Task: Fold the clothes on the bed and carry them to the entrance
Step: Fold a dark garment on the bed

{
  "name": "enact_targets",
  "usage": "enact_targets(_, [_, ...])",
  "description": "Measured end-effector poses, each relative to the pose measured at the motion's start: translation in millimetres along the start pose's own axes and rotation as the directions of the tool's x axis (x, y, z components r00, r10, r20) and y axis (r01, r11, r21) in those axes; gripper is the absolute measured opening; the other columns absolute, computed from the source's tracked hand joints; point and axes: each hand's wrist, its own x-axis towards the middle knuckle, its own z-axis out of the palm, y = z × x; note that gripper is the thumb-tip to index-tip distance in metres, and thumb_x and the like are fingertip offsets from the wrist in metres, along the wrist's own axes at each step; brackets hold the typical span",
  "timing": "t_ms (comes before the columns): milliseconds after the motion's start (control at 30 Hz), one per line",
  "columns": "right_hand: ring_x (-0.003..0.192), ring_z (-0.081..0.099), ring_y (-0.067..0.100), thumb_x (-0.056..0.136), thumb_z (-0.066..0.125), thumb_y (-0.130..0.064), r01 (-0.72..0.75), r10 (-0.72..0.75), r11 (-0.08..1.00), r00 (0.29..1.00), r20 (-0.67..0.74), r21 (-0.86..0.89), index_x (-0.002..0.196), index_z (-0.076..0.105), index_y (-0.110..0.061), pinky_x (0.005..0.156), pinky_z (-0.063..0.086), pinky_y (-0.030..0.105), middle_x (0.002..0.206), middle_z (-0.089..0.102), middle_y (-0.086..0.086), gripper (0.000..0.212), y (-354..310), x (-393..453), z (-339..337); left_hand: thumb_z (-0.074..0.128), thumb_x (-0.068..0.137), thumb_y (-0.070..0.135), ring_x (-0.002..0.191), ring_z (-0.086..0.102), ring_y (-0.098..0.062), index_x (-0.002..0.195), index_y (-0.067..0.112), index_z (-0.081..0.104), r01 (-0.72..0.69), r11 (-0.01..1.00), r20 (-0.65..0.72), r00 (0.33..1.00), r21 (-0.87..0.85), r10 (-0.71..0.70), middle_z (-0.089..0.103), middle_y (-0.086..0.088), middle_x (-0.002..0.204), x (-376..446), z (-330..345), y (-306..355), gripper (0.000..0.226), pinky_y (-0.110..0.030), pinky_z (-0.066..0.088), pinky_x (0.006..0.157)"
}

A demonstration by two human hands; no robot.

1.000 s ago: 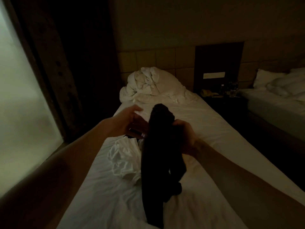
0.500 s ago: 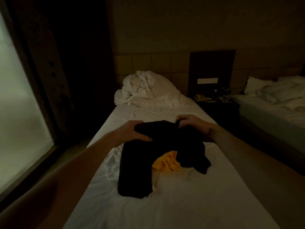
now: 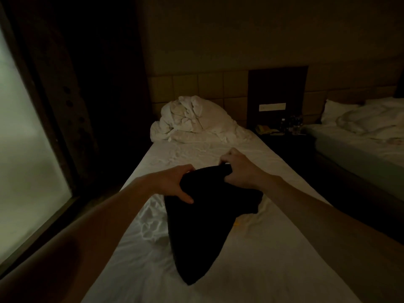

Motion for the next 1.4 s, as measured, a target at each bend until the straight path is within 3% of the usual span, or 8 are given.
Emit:
enact_targets(267, [0.088,0.064,0.026,0.093,0.052,-0.019,-0.234,0.207,0.944,0.969,0.136,0.234,0.106,0.061,-0.016,0.072,0.046,0.033,0.1,0.066,0.011,0.017,-10.0,0.5,-4.7,0.067,0.087,0.043,0.086,0.066,-0.012,0.103,0.009,0.064,0.175,0.811,0.029,0.981,-0.558,-0.192,0.068,0.001,0.089,0.9,8.6,21.4,0.038,-0.028,0.052,0.077])
enact_targets(467, [0.054,0.052,0.018,0.101,0.041,-0.028,-0.571,0.426,0.508,0.817,0.388,0.645,0.087,0.058,-0.009,0.05,0.04,0.024,0.068,0.056,0.006,0.029,-13.0,-6.8,-1.8,0.072,0.079,0.01,0.095,0.059,-0.01,0.113,0.028,0.05,-0.147,0.98,-0.544,0.838,-0.133,0.052,0.059,0.001,0.108,18.1,16.8,11.9,0.044,-0.03,0.052,0.077])
enact_targets(600, [0.08,0.062,0.026,0.098,0.043,-0.033,-0.566,0.534,0.25,0.758,0.375,0.786,0.112,0.058,-0.007,0.065,0.048,0.031,0.095,0.064,0.013,0.034,-7.2,-0.8,1.6,0.073,0.071,0.027,0.102,0.052,-0.003,0.122,0.028,0.048,-0.342,0.91,-0.412,0.813,0.235,0.412,0.048,0.01,0.113,8.7,28.3,22.9,0.056,-0.019,0.05,0.074])
enact_targets(733, [0.086,0.06,0.031,0.087,0.049,-0.028,-0.512,0.515,0.051,0.749,0.416,0.858,0.099,0.06,-0.004,0.084,0.051,0.04,0.095,0.063,0.015,0.029,-9.5,-0.4,-0.7,0.082,0.074,0.036,0.094,0.062,0.003,0.124,0.029,0.042,-0.316,0.944,-0.26,0.923,-0.095,0.283,0.059,0.013,0.106,9.2,51.5,42.0,0.065,-0.016,0.052,0.071])
enact_targets(833, [0.072,0.064,0.03,0.091,0.049,-0.022,-0.469,0.387,-0.034,0.808,0.444,0.883,0.087,0.058,-0.002,0.061,0.057,0.036,0.079,0.066,0.014,0.021,-19.6,-7.1,-2.5,0.081,0.076,0.031,0.087,0.065,0.002,0.12,0.026,0.047,-0.231,0.962,-0.415,0.897,-0.147,0.152,0.062,0.014,0.102,20.7,62.9,40.7,0.056,-0.019,0.054,0.07])
enact_targets(1067, [0.086,0.07,0.021,0.085,0.072,-0.006,-0.396,0.298,0.574,0.916,0.268,0.716,0.121,0.06,-0.003,0.066,0.057,0.027,0.106,0.068,0.013,0.038,-14.9,-9.5,5.1,0.045,0.083,-0.014,0.078,0.064,-0.013,0.094,0.012,0.065,-0.207,0.876,-0.583,0.806,-0.436,-0.1,0.067,-0.004,0.086,25.1,36.8,35.4,0.035,-0.026,0.05,0.07])
enact_targets(1233, [0.103,0.065,0.021,0.096,0.057,-0.038,-0.235,0.144,0.75,0.97,0.195,0.618,0.129,0.053,-0.011,0.089,0.055,0.034,0.118,0.064,0.008,0.042,-22.6,-7.5,24.0,0.035,0.091,-0.005,0.06,0.062,-0.012,0.084,0.014,0.062,-0.215,0.634,-0.47,0.842,-0.743,-0.265,0.063,-0.006,0.073,14.4,32.9,44.8,0.033,-0.021,0.048,0.054])
enact_targets(1400, [0.09,0.066,0.022,0.091,0.058,-0.053,-0.168,0.116,0.875,0.983,0.14,0.454,0.099,0.055,-0.023,0.074,0.05,0.032,0.095,0.066,0.003,0.031,-19.0,-13.0,24.9,0.05,0.091,0.021,0.072,0.061,-0.025,0.08,0.004,0.064,-0.099,0.768,-0.558,0.746,-0.633,-0.364,0.064,-0.013,0.076,8.0,18.2,25.5,0.025,-0.034,0.044,0.065])
